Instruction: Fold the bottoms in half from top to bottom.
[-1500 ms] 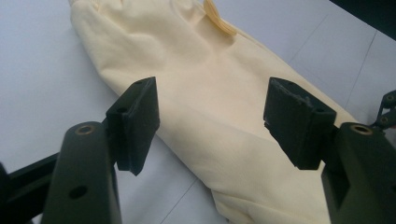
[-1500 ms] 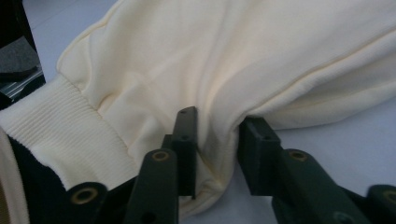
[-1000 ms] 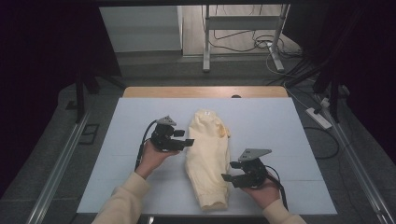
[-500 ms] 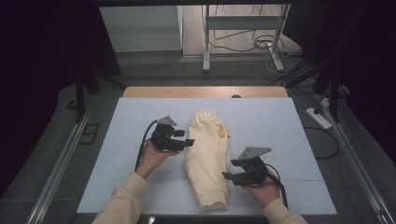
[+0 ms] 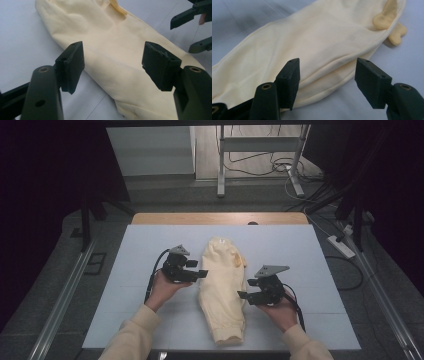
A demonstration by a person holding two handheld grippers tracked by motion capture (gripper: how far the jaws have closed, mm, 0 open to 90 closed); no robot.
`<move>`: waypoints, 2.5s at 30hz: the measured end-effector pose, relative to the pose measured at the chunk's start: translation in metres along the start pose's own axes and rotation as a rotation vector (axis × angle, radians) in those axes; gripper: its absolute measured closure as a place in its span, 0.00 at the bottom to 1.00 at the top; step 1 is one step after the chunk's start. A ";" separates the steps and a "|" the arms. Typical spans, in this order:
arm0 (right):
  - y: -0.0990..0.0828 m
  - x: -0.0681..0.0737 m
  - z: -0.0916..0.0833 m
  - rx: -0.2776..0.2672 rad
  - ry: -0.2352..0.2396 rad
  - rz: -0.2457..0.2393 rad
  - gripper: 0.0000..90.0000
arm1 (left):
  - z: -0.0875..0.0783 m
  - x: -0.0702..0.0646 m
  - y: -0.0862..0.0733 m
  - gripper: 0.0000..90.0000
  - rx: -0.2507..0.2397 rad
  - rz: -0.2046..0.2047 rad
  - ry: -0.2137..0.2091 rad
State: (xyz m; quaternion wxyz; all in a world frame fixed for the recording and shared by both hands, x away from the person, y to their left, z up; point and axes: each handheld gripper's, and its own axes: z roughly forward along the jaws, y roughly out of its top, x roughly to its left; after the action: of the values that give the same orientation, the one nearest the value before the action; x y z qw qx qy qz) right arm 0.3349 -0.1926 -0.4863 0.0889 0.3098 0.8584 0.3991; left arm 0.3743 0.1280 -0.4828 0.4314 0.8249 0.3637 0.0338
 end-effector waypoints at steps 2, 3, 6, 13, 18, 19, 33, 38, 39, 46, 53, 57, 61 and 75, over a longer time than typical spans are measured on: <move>0.002 -0.004 0.001 0.003 -0.002 0.001 0.41 | 0.000 0.001 0.000 0.38 0.000 -0.002 0.000; 0.003 -0.005 0.001 0.005 0.000 0.008 0.41 | 0.001 0.001 0.000 0.38 0.001 -0.003 0.001; 0.007 -0.010 0.002 0.003 -0.001 0.016 0.41 | 0.002 0.002 0.000 0.38 0.004 -0.002 0.002; 0.016 -0.019 0.008 0.001 -0.006 0.029 0.41 | 0.006 0.003 0.001 0.37 0.008 0.000 0.003; 0.019 -0.025 0.010 0.005 -0.016 0.030 0.41 | 0.010 0.004 0.003 0.37 0.009 -0.003 0.005; 0.020 -0.027 0.010 0.000 -0.020 0.030 0.41 | 0.011 0.005 0.003 0.37 0.010 -0.001 0.006; 0.044 -0.053 0.024 -0.006 -0.046 0.049 0.40 | 0.025 0.026 0.022 0.37 0.038 -0.011 0.039; 0.052 -0.059 0.031 0.002 -0.050 0.061 0.40 | 0.029 0.033 0.027 0.37 0.040 -0.023 0.041; 0.054 -0.061 0.033 0.002 -0.049 0.067 0.40 | 0.030 0.034 0.028 0.37 0.041 -0.024 0.043; 0.064 -0.067 0.044 0.018 -0.065 0.065 0.40 | 0.036 0.042 0.031 0.36 0.047 -0.032 0.057; 0.067 -0.082 0.059 0.023 -0.064 0.115 0.40 | 0.044 0.050 0.038 0.36 0.050 -0.042 0.056; 0.069 -0.087 0.065 0.032 -0.075 0.105 0.40 | 0.050 0.053 0.042 0.36 0.064 -0.035 0.060; 0.073 -0.092 0.073 0.034 -0.087 0.105 0.40 | 0.060 0.056 0.043 0.37 0.070 -0.040 0.053; 0.081 -0.097 0.092 0.085 -0.109 0.094 0.40 | 0.075 0.071 0.042 0.36 0.084 -0.080 0.063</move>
State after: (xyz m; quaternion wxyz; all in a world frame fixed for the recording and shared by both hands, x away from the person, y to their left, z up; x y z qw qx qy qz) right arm 0.4861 -0.1533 -0.4970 0.1034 0.3743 0.8531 0.3484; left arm 0.4779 0.1054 -0.5170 0.3859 0.8255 0.4109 0.0272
